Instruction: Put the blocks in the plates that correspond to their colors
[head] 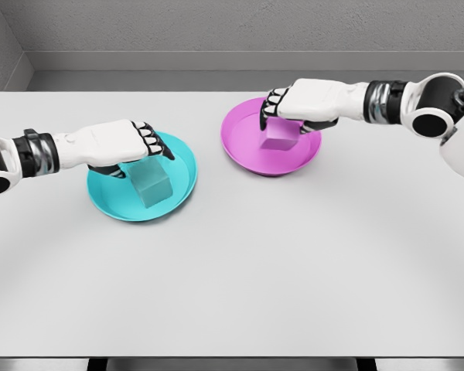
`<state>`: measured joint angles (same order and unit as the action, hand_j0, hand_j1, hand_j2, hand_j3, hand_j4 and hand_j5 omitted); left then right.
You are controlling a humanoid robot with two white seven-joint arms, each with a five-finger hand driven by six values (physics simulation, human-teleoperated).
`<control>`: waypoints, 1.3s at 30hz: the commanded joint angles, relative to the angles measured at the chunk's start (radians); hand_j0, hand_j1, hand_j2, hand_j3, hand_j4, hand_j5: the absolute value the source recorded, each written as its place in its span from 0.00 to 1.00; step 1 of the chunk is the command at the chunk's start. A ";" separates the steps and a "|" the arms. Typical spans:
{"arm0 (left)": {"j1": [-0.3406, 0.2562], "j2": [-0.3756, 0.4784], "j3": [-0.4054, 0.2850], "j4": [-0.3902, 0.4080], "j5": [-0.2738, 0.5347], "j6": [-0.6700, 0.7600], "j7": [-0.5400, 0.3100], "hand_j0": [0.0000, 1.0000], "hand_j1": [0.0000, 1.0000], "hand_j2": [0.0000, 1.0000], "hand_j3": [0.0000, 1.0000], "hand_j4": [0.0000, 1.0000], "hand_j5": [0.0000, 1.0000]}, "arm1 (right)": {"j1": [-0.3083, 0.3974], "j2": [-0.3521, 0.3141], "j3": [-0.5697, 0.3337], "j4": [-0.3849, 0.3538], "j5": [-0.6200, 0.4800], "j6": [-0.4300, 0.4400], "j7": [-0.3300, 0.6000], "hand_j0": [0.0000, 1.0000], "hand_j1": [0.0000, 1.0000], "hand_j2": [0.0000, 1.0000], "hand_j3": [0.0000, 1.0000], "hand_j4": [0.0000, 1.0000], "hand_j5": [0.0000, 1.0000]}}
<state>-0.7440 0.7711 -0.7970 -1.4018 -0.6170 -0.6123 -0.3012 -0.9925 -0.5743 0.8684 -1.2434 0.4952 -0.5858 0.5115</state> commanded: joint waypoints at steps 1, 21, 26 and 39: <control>0.000 -0.001 0.001 0.004 -0.003 0.001 -0.001 1.00 1.00 1.00 1.00 1.00 1.00 | 0.000 0.025 0.001 0.056 -0.009 0.004 0.001 0.47 0.47 0.47 0.47 0.47 0.47; 0.046 0.258 0.127 -0.028 0.109 0.001 0.001 1.00 1.00 1.00 1.00 1.00 1.00 | -0.006 0.042 0.011 0.042 -0.017 0.110 -0.005 1.00 1.00 1.00 1.00 1.00 1.00; 0.046 0.258 0.127 -0.028 0.108 0.001 0.001 1.00 1.00 1.00 1.00 1.00 1.00 | 0.017 -0.084 -0.040 -0.106 -0.033 0.103 -0.005 1.00 1.00 1.00 1.00 1.00 1.00; 0.048 0.260 0.127 -0.028 0.106 0.001 0.001 1.00 1.00 1.00 1.00 1.00 1.00 | 0.477 -0.387 -0.447 -0.364 -0.207 -0.025 -0.005 1.00 1.00 1.00 1.00 1.00 1.00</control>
<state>-0.6980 1.0286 -0.6710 -1.4298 -0.5156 -0.6122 -0.3014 -0.5139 -0.9437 0.4562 -1.6018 0.3046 -0.6092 0.5068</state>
